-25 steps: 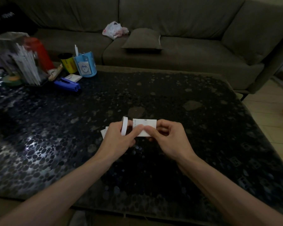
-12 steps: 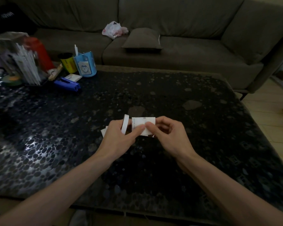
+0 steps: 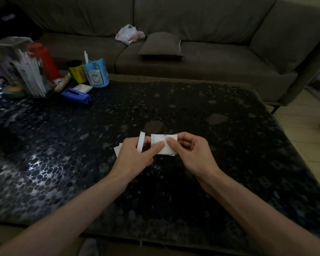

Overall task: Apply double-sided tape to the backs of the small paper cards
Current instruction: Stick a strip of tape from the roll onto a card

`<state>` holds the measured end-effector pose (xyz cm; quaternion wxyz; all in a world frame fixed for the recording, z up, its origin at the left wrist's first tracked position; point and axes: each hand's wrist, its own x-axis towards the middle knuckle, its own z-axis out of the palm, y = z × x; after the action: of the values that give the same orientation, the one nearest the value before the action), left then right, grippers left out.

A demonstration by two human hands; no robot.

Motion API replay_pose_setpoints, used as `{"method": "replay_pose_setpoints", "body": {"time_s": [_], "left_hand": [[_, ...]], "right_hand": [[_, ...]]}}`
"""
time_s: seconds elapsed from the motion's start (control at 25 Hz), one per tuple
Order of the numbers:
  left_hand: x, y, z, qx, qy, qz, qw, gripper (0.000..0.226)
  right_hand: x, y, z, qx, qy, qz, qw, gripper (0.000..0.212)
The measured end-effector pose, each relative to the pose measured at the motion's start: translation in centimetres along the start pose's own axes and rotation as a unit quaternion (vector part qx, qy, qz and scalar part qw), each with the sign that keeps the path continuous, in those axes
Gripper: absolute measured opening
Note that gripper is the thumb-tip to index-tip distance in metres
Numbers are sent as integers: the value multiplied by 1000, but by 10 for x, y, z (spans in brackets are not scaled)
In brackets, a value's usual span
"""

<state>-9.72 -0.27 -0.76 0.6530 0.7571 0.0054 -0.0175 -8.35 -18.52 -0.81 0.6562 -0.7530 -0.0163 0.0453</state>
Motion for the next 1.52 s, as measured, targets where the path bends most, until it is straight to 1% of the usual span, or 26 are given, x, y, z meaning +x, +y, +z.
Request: {"method": "replay_pose_setpoints", "body": {"time_s": [0.08,0.12,0.2,0.24,0.32,0.4,0.56,0.68,0.76,0.8,0.96,1.08,1.24,1.36,1.52], "left_hand": [[2,-1,-1,-25,0,-8,1000,10],[3,-1,-2,-24,0,-8,1000,10],[4,0,-4,-11,3,1,1000,7],[4,0,-4,-9,3,6,1000,7],[2,1,-3,-9,1,9,1000,8],[2,2,-4,8,2,15,1000,12],[1,7,-4,8,5,16,1000,9],[2,8,-4,19,-8,1,1000,15],[4,8,-5,40,-17,-9,999,25],[4,8,-5,45,-17,-9,999,27],[4,7,-6,45,-8,13,999,20],[5,8,-7,51,-22,14,998,20],[7,9,-11,42,-17,24,999,9],[6,8,-10,43,-13,28,999,9],[5,10,-11,31,-26,11,999,9]], "right_hand": [[-1,0,1,-5,0,-21,1000,7],[-2,0,1,6,-3,-21,1000,8],[-4,-1,2,38,-9,-2,999,19],[-3,0,2,39,-10,9,999,19],[-2,-1,0,19,-1,10,1000,9],[-2,-1,0,2,9,-8,1000,5],[-5,0,3,21,2,-18,1000,18],[-4,1,3,-15,11,-15,1000,10],[-4,1,2,-17,18,-3,1000,8],[-5,1,2,-12,16,-2,1000,8],[-7,-2,3,-18,9,-9,1000,10],[-6,-3,3,-36,9,-1,999,9],[-7,-5,2,-14,9,1,1000,11],[-9,-5,3,-6,-1,12,1000,17],[-7,-4,3,-6,4,7,1000,19]]}}
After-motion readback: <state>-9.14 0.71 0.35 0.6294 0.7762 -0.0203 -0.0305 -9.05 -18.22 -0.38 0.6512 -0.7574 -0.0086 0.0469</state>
